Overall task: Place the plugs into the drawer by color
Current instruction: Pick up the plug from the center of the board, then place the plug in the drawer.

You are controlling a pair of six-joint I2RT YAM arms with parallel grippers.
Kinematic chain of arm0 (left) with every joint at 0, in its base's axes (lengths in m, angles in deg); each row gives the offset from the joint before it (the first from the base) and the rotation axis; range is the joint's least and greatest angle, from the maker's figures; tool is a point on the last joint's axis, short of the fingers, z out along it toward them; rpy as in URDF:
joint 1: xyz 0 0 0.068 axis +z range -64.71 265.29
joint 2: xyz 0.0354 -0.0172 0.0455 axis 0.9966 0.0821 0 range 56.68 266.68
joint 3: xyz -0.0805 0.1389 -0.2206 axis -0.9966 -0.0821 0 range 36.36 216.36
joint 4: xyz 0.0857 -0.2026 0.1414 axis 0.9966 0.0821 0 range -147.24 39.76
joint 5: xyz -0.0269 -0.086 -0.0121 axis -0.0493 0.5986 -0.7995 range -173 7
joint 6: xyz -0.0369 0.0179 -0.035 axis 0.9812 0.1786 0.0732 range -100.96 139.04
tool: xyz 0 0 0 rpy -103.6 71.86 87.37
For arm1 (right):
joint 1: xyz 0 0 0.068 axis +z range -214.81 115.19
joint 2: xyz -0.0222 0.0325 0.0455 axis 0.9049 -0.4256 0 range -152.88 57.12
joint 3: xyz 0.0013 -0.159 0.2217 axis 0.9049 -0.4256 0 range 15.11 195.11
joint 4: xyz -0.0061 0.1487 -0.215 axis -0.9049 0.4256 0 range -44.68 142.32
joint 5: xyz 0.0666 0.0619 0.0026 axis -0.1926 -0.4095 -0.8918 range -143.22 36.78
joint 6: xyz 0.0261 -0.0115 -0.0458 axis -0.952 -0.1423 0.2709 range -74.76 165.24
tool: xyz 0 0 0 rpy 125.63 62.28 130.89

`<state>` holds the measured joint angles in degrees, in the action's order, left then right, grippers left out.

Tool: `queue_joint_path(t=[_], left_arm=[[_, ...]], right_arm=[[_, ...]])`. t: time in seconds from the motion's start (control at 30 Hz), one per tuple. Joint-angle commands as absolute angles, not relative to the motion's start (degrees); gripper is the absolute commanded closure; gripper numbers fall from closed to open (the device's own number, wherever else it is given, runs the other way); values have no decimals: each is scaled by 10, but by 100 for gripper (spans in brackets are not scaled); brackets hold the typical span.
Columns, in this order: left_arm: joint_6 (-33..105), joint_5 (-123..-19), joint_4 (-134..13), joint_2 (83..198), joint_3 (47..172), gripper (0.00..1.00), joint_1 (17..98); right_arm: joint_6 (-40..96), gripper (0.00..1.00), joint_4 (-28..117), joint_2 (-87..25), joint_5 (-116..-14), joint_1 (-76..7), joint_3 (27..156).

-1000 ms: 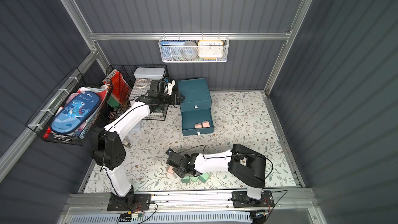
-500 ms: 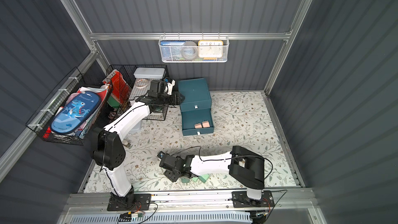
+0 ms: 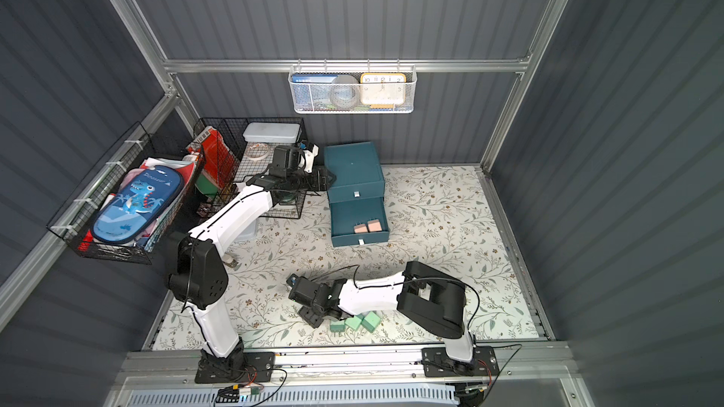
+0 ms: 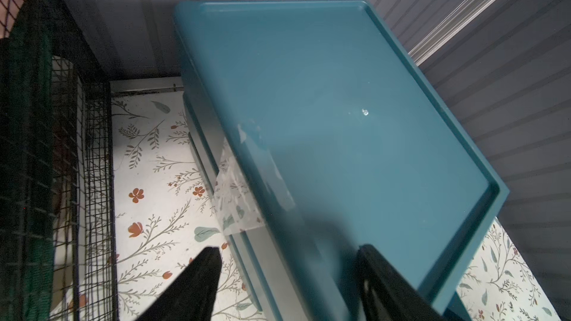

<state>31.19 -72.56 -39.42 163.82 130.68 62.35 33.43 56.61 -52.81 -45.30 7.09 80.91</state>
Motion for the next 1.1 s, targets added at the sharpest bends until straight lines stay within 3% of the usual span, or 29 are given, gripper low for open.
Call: queue_joint_path(t=[0.0,0.1,0.3,0.63,0.87,1.07], left_arm=[[295,-737,-350,1639,1290,26,622],[296,-736,-351,1642,1290,27,622],[301,-735,-360,1641,1283,27,622],[304,-725,-359,1653,1285,27,622],[304,-722,-356,1652,1284,27,622],[305,-719,-357,1654,1284,27,622]], right_arm=[[330,45,560,-535,-459,68,820],[329,54,563,-529,-462,69,818],[307,61,614,-457,-409,68,825],[223,64,665,-220,-319,-47,797],[144,63,664,-277,-425,-177,859],[140,63,674,-377,-479,-215,935]])
